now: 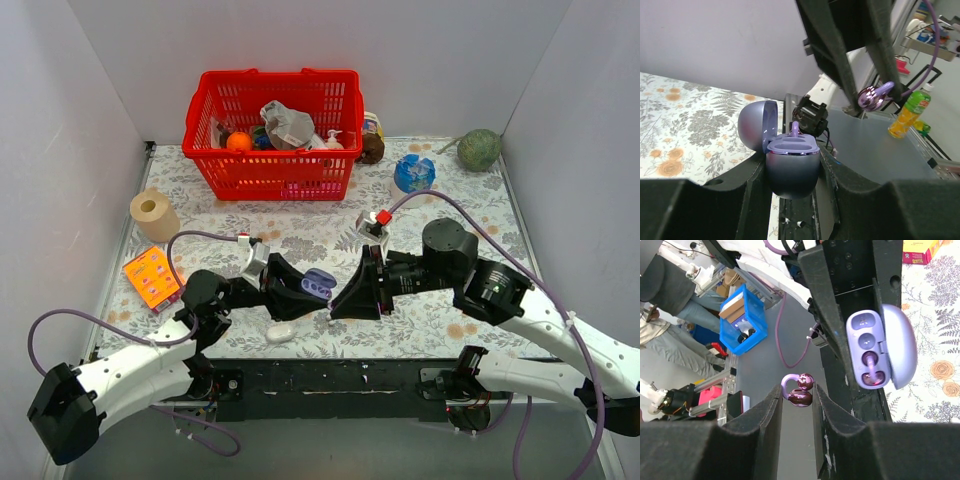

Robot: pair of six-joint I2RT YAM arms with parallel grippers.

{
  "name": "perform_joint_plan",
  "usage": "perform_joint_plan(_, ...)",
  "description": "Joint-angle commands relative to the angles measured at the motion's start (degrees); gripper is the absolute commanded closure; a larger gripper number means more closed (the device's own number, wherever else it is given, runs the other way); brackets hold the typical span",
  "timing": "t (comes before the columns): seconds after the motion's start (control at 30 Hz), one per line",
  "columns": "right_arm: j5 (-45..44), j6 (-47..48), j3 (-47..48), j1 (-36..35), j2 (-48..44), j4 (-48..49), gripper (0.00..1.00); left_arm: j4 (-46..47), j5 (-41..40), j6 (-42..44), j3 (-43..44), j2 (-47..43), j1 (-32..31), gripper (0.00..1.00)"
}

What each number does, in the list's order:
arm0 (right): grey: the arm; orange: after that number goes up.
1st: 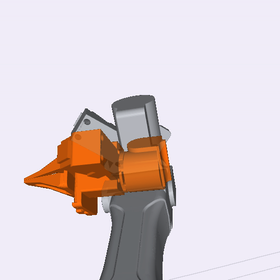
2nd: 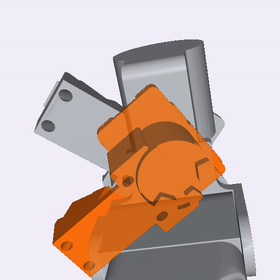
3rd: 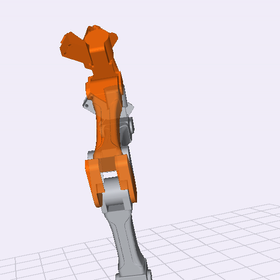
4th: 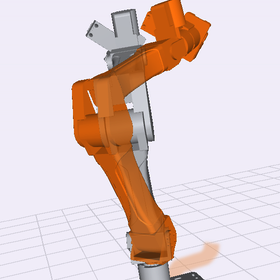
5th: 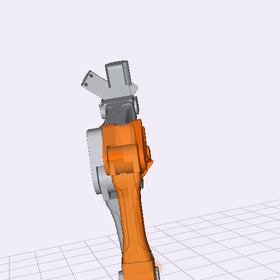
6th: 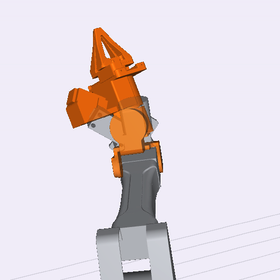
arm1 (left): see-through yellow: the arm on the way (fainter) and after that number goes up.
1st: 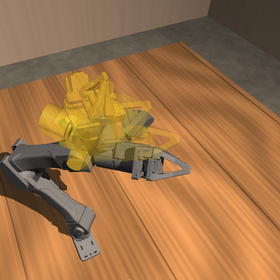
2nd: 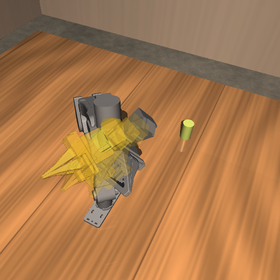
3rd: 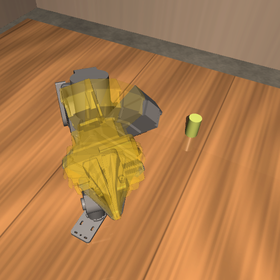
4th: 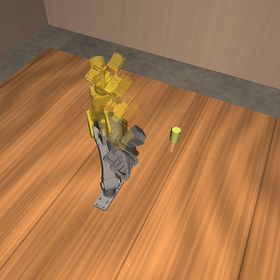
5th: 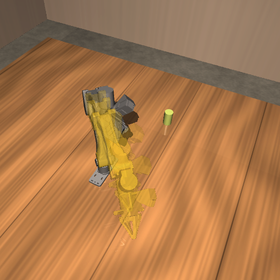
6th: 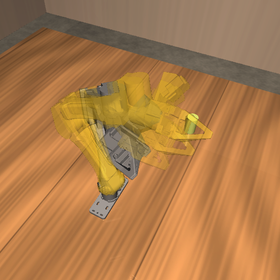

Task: Insert the wireless bluetooth earbuds into the charging case
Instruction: Place the earbud in the charging case.

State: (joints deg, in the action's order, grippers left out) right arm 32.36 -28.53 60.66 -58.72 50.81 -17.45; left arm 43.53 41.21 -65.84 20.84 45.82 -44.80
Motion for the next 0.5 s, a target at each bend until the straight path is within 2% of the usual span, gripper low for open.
perform_joint_plan(0.0,2.0,0.1,2.6,0.3,1.8,3.7,0.95,4.2,4.6,-1.2,2.9,0.2,-0.6,1.0)
perform_joint_plan(0.1,0.4,0.0,3.1,0.3,2.6,4.3,0.95,2.7,3.1,-0.4,2.8,-0.6,-0.9,1.0)
perform_joint_plan(0.23,-6.1,-3.4,3.2,0.3,1.6,7.0,0.95,-0.7,-1.3,2.7,2.0,-2.8,-1.3,1.0)
perform_joint_plan(0.47,-19.2,-15.6,1.7,0.3,-0.4,10.8,0.96,-3.3,-16.8,12.5,0.5,-6.0,-2.2,1.0)
